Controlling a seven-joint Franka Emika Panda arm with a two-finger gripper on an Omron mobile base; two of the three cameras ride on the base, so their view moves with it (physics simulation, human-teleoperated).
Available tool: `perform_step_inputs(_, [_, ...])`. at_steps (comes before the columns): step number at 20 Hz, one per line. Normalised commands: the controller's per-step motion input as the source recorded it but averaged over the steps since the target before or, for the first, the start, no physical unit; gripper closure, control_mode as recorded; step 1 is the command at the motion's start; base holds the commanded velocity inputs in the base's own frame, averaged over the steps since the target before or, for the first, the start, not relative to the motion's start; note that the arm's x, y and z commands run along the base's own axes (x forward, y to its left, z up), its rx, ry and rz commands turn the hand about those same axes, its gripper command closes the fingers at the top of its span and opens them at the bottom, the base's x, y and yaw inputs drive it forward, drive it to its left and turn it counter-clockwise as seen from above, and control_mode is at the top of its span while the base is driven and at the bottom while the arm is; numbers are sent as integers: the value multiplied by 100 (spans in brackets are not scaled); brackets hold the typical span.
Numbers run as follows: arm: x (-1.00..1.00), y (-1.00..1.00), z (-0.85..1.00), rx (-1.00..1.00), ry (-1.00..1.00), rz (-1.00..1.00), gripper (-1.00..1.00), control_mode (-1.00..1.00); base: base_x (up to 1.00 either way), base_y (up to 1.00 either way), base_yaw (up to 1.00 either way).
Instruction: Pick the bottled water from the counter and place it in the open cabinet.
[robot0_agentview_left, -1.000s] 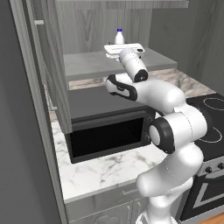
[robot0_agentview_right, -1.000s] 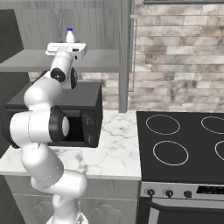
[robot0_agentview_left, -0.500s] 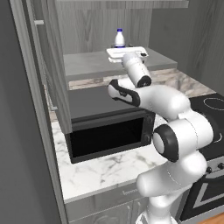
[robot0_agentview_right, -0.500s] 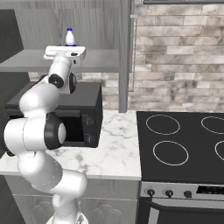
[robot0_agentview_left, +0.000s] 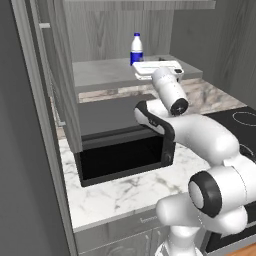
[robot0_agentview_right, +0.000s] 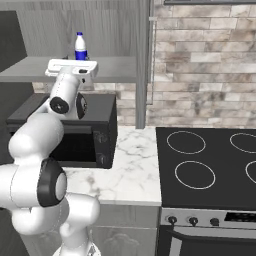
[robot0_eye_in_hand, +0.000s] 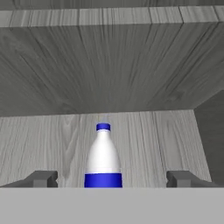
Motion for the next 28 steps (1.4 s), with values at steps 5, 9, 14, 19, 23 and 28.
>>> perform_step_inputs(5, [-12, -20, 20, 0, 24, 0, -100, -100, 0, 0, 0])
perform_step_inputs(9, [-6, -19, 12, 0, 33, 0, -100, -100, 0, 0, 0])
perform_step_inputs(14, [-18, -21, 4, -1, 30, 0, -100, -100, 0, 0, 0])
perform_step_inputs(19, [-37, -20, 0, -1, 28, 0, -100, -100, 0, 0, 0])
perform_step_inputs(23, [-43, -17, 0, -4, 31, 0, -100, -100, 0, 0, 0])
perform_step_inputs(28, [-46, -10, -1, -4, 28, 0, -100, -100, 0, 0, 0])
